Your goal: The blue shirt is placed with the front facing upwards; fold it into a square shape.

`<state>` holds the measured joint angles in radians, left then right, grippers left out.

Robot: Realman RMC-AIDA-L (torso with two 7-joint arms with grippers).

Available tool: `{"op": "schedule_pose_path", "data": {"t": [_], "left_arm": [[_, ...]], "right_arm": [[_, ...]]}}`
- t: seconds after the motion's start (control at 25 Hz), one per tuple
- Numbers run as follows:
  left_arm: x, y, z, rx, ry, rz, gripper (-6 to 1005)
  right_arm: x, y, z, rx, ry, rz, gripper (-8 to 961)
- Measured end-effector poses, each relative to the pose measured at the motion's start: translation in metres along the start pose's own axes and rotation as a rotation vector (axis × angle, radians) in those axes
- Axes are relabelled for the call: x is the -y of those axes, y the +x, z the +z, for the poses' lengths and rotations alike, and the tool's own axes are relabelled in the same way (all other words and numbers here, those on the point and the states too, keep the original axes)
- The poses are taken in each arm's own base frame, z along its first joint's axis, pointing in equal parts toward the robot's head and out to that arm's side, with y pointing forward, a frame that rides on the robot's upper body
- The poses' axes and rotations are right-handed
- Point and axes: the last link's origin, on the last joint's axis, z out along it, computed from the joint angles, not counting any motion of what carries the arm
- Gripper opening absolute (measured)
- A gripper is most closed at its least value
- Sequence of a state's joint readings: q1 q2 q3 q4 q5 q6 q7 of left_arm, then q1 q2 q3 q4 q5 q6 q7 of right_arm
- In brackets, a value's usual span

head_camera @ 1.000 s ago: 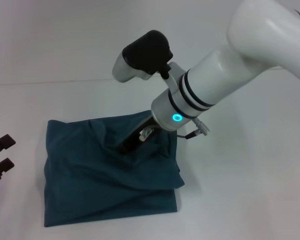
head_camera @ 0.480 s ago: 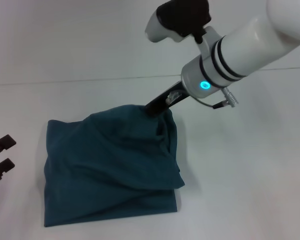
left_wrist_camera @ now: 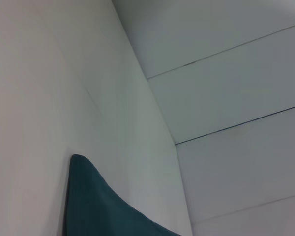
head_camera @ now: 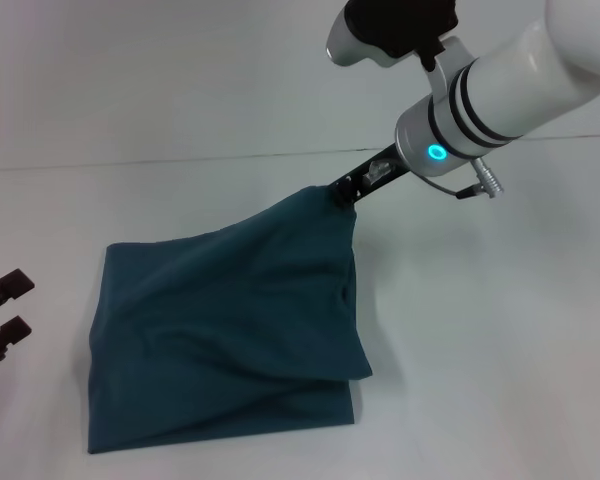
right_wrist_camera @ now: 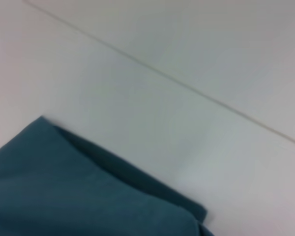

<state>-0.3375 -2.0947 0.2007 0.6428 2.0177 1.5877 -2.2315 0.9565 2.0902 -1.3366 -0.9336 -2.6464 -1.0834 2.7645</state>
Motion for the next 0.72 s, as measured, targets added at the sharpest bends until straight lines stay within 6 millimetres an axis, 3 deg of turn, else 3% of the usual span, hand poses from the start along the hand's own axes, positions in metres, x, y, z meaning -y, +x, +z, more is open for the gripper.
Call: {"op": "schedule_pose_path", "data": {"t": [0.72], "left_arm": [[0.002,-0.002,-0.002,-0.001,0.005,-0.003,936]], "right_arm": [[0.009,0.002,0.021,0.013,0.073,-0.014,37]]}}
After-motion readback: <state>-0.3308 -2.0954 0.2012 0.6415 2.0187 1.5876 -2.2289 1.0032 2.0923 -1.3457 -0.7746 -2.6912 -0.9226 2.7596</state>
